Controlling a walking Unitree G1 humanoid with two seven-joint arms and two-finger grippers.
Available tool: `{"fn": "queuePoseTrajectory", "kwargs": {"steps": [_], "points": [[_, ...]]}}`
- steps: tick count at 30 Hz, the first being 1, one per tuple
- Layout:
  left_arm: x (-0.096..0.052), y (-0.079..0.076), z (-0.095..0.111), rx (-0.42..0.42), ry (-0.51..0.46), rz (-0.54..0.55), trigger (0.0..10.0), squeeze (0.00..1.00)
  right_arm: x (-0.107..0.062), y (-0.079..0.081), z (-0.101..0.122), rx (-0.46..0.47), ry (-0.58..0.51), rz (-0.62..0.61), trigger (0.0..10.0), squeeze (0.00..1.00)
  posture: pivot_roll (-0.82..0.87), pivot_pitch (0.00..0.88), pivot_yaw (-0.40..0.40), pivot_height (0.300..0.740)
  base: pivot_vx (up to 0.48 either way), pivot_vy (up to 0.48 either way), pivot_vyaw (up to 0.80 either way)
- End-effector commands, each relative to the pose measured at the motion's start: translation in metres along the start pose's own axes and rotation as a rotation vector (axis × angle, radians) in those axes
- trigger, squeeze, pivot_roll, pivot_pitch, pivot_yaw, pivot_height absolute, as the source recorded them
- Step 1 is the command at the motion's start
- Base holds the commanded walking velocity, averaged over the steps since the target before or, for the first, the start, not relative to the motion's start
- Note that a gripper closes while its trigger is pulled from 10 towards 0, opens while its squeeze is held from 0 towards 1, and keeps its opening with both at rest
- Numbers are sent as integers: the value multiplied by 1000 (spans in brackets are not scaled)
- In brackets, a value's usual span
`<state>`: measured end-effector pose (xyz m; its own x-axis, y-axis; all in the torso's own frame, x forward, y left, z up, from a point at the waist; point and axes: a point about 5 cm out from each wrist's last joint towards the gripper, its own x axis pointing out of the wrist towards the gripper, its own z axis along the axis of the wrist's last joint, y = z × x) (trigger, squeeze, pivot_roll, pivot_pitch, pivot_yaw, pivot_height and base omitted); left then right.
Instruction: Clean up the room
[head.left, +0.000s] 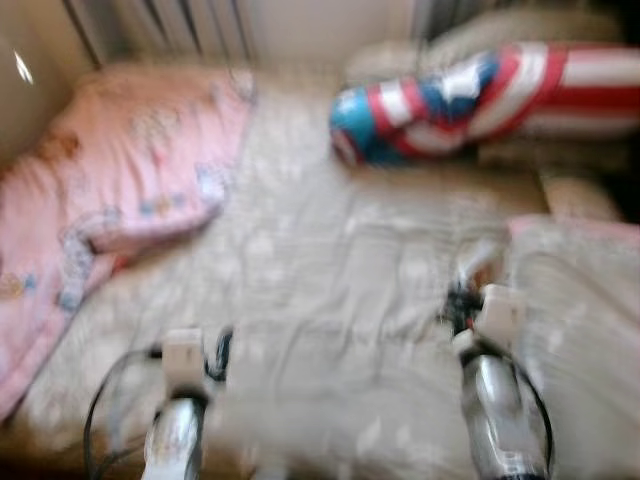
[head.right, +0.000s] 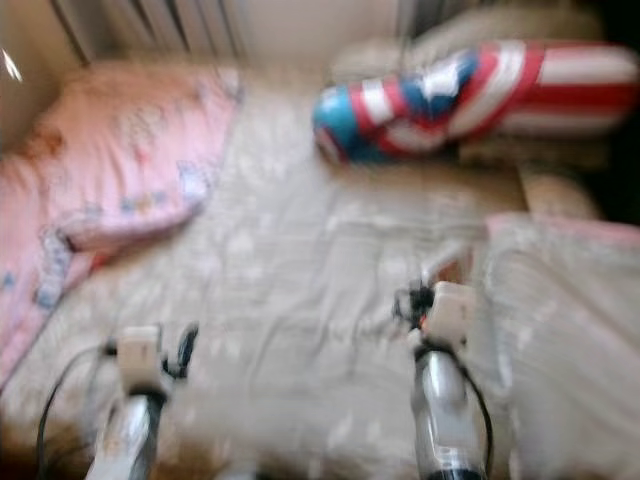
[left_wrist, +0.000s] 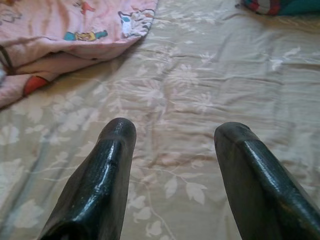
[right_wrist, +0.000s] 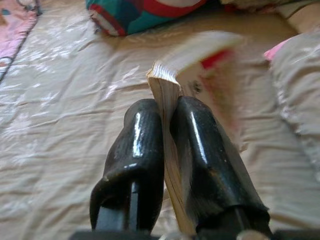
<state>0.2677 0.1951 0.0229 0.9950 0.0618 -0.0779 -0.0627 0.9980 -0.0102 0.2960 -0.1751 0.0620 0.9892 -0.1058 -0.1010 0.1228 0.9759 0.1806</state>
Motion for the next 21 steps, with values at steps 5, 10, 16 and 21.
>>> {"fn": "queuePoseTrajectory", "kwargs": {"steps": [5, 10, 16, 21], "points": [[-3, -8, -4, -15, 14, -23, 10000, 0, -6, -9, -5, 26, 2, -32, 10000, 0, -8, 173, 18, 740, 0, 0, 0], [-3, -11, -2, -17, 6, -32, 10000, 0, -5, -15, -10, 95, 27, -83, 10000, 0, -4, 174, 19, 740, 0, 0, 0], [-3, -10, -2, -16, 3, -34, 10000, 0, -5, -17, -13, 105, 40, -96, 10000, 0, -3, 186, 22, 740, 0, 0, 0], [-5, -10, -2, -13, 5, -37, 10000, 0, -3, -14, -14, 97, 55, -85, 10000, 0, -3, 195, 26, 710, 0, 0, 0]]}}
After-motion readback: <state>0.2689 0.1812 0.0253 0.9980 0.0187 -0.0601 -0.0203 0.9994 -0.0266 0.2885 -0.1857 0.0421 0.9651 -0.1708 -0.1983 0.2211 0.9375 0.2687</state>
